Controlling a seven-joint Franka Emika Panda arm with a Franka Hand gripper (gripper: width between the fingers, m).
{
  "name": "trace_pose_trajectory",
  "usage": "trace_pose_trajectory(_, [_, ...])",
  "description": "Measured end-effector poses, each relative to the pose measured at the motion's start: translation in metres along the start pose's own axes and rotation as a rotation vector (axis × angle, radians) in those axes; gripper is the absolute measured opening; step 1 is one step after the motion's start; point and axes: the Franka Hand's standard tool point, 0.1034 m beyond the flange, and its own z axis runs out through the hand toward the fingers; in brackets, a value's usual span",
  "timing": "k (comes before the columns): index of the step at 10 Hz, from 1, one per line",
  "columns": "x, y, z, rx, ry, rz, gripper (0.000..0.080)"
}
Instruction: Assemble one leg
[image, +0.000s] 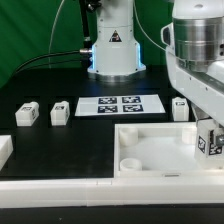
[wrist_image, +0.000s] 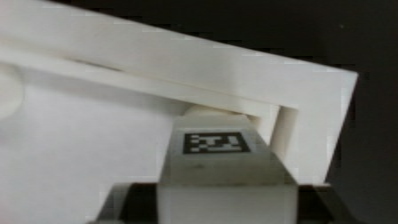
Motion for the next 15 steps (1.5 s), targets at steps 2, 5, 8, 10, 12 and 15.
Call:
trace_pose_trajectory(2, [0.0005, -0.0009, -0.0003, 0.007, -0.005, 0.169, 0.0294])
trace_pose_trajectory(5, [0.0011, -0.0014, -0.0005, 0.01, -0.008, 0.208, 0.0294])
trace_pose_trajectory(8, [0.0007, -0.0011, 0.0, 0.009, -0.008, 0.147, 0.045])
trace_pose_trajectory(10, [-0.0004, -0.0008, 0.0005, 0.007, -0.006, 0.073, 0.0573])
trace_pose_trajectory(12, [-0.0057, -0.0001, 0.0031, -0.007, -0.003, -0.153, 0.0646])
trace_pose_trajectory(15, [-0.0024, 0.0007, 0.0025, -0.067, 0.016, -0.583, 0.0649])
